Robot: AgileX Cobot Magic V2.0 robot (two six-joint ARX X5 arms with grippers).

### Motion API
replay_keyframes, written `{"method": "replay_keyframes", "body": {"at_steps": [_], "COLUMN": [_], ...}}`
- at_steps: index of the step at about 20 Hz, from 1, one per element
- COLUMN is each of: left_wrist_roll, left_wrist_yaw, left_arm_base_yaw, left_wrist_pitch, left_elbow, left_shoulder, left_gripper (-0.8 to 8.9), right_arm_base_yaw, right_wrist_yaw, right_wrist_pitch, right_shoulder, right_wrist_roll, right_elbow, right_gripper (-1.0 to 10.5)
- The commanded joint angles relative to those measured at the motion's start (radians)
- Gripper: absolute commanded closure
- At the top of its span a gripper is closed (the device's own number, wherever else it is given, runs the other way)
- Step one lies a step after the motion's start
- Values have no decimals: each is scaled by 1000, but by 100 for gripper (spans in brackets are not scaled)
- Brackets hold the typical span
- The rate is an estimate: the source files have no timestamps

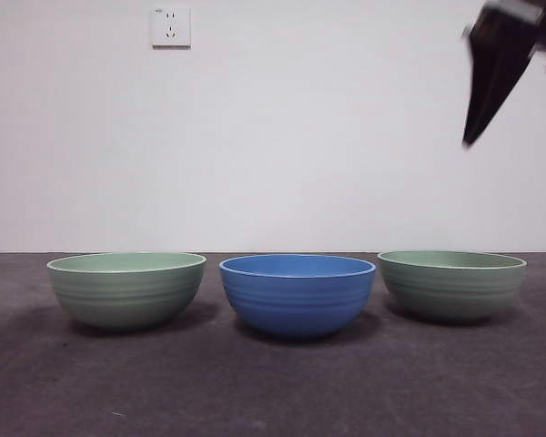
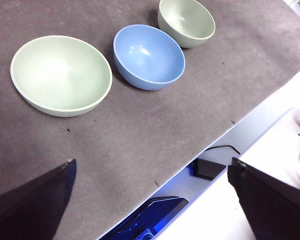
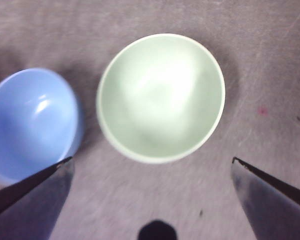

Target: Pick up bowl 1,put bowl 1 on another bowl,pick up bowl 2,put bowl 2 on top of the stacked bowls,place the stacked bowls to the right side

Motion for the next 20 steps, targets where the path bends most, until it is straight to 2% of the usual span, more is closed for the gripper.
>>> {"method": "replay_keyframes", "body": {"at_steps": [1, 5, 9, 13, 16, 20], "left_wrist_roll": [4, 3, 3, 3, 3, 3], "left_wrist_yaw": [2, 1, 1, 1, 1, 1], "left_arm_base_yaw": [-3, -3, -3, -3, -3, -3], "left_wrist_pitch": [5, 5, 5, 5, 5, 5], "left_elbow": [1, 1, 1, 1, 1, 1], "left_shoulder": [-1, -1, -1, -1, -1, -1], "left_gripper": [149, 149, 149, 149, 149, 149], "right_arm_base_yaw": [0, -1, -11, -20, -27, -27], "right_wrist_yaw": [39, 95, 95, 93, 94, 94], "right_wrist_pitch": [53, 129, 182, 216, 238, 255], "right_shoulder": [86, 194, 272, 335, 365, 372], "right_wrist_roll": [14, 12, 12, 12, 13, 12], "right_elbow": [0, 0, 0, 0, 0, 0], "right_gripper": [353, 353, 364, 482, 498, 762]}}
